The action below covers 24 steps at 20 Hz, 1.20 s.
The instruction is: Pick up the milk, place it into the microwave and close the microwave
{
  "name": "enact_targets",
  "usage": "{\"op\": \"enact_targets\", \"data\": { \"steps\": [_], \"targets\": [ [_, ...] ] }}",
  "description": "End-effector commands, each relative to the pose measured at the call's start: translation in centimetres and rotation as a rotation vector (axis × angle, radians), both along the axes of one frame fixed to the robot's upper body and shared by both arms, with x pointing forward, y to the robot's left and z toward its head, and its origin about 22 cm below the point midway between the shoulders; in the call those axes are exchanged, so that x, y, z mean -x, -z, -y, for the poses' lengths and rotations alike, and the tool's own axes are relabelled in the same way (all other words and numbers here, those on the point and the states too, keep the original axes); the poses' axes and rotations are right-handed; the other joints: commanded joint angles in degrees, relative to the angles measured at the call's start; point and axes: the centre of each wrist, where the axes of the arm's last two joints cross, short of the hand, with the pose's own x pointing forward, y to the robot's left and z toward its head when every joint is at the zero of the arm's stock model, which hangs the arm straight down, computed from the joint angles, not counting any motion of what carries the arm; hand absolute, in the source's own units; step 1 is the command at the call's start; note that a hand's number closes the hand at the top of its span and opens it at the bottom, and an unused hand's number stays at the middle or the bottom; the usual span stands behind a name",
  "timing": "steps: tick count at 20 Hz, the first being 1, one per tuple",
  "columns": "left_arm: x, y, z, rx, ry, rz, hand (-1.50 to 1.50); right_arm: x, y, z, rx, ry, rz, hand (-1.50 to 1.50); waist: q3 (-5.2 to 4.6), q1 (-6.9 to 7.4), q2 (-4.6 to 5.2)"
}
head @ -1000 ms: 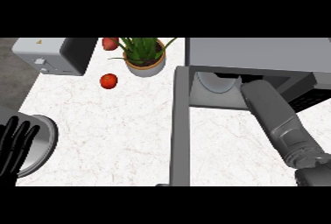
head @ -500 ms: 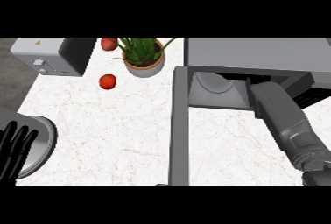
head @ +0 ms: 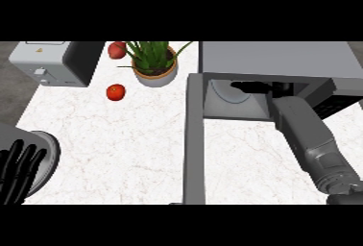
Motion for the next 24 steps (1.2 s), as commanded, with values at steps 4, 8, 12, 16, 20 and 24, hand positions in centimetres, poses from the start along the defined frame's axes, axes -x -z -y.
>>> {"op": "enact_targets", "data": {
  "steps": [4, 8, 12, 16, 20, 24],
  "targets": [
    [0.4, -0.7, 0.6, 0.004, 0.005, -0.008, -1.5, 3.0, 3.9, 2.4, -0.108, -0.098, -0.05, -1.5, 0.27, -2.84, -0.89],
    [0.3, -0.1, 0.4, 0.021, 0.002, 0.001, -1.5, 5.1, 6.4, 3.5, -0.133, -0.054, -0.094, -1.5, 0.24, -2.92, -0.87],
    [1.2, -1.3, 0.5, 0.01, -0.001, 0.004, -1.5, 5.7, 7.4, 1.7, -0.168, -0.055, -0.137, -1.5, 0.25, -2.58, -0.9],
    [0.3, 0.1, 0.5, 0.015, 0.002, -0.013, -1.5, 9.5, 11.3, 0.7, -0.226, -0.094, -0.167, -1.5, 0.23, -3.23, -0.91],
    [-1.4, 0.6, 1.2, 0.01, 0.045, -0.018, -1.5, 11.5, 12.6, 1.6, -0.315, -0.125, -0.142, -1.5, 0.24, -3.67, -0.8],
    [1.2, 0.0, 2.6, 0.017, 0.148, -0.04, -1.5, 15.4, 15.2, 0.8, -0.338, -0.115, -0.166, -1.5, 0.2, -3.11, -1.1]
  ]
}}
